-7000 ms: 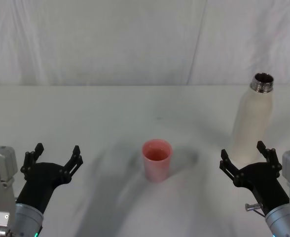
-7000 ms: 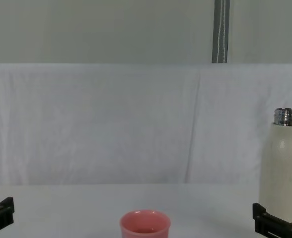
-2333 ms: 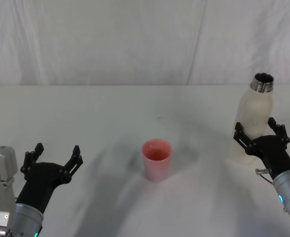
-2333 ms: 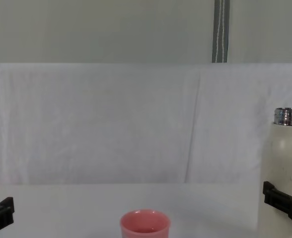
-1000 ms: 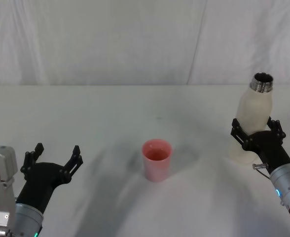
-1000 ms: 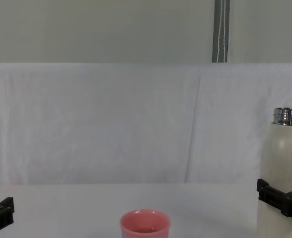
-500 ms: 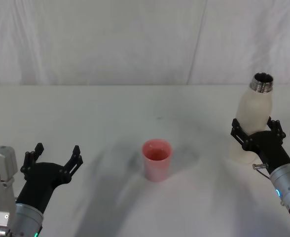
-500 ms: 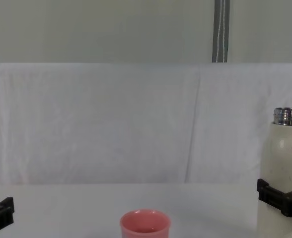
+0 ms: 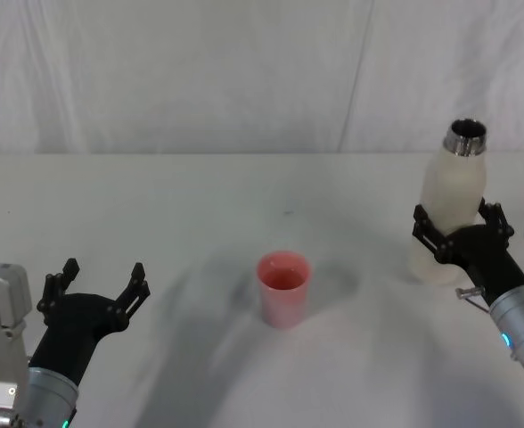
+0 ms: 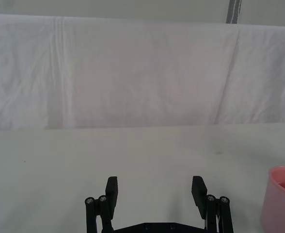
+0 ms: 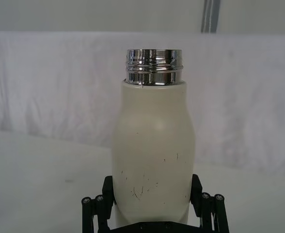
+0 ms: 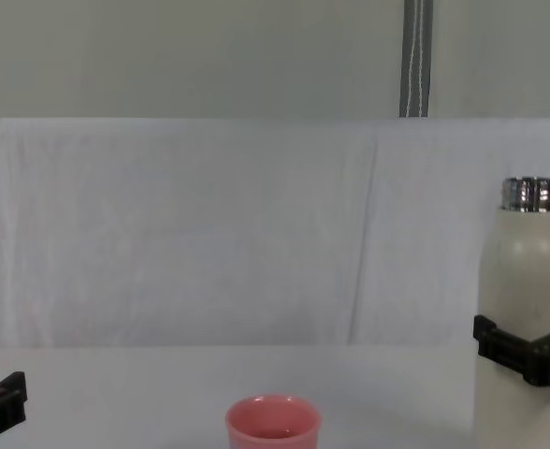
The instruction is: Grasp the thermos with one hand and pour water into the cup lid.
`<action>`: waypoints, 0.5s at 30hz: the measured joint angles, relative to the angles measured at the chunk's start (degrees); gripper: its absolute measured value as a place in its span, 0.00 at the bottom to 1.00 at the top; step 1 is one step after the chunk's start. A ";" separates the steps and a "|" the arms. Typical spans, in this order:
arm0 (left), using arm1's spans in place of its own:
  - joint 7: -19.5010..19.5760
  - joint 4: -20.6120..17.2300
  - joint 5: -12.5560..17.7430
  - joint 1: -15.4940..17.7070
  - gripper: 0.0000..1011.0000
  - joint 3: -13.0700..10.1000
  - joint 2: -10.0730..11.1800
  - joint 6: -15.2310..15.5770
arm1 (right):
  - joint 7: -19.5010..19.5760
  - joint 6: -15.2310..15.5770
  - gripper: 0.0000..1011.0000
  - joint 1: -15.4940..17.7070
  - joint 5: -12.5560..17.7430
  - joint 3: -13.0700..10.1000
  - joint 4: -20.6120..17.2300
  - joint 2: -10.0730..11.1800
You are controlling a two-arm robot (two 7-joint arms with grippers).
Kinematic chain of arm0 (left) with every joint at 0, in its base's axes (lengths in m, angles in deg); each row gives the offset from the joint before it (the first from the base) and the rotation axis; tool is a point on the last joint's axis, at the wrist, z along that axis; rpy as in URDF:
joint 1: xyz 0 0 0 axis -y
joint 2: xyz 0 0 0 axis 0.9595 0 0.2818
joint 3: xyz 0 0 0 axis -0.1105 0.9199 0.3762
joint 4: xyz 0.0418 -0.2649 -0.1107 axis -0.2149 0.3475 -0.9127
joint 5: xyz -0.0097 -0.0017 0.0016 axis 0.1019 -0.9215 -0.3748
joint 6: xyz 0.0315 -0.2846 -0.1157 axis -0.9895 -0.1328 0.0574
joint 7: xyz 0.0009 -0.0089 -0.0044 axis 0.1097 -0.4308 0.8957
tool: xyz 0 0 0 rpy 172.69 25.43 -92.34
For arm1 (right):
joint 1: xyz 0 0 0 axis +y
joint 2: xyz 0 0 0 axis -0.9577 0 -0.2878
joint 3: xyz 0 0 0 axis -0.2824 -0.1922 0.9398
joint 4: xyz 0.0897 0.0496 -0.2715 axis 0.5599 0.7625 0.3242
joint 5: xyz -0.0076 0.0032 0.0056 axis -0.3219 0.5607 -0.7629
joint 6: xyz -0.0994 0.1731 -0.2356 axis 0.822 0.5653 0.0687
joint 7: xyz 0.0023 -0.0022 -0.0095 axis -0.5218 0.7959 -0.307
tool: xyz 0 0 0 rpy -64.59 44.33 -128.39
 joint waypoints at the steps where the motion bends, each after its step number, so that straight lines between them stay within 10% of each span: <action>1: 0.00 0.00 0.00 0.00 0.99 0.00 0.00 0.00 | -0.37 0.00 0.94 -0.06 -0.01 0.20 -0.52 0.39; 15: 0.00 0.00 0.00 0.00 0.99 0.00 0.00 0.00 | -0.94 -0.98 0.94 -0.26 -0.16 1.42 -2.27 1.50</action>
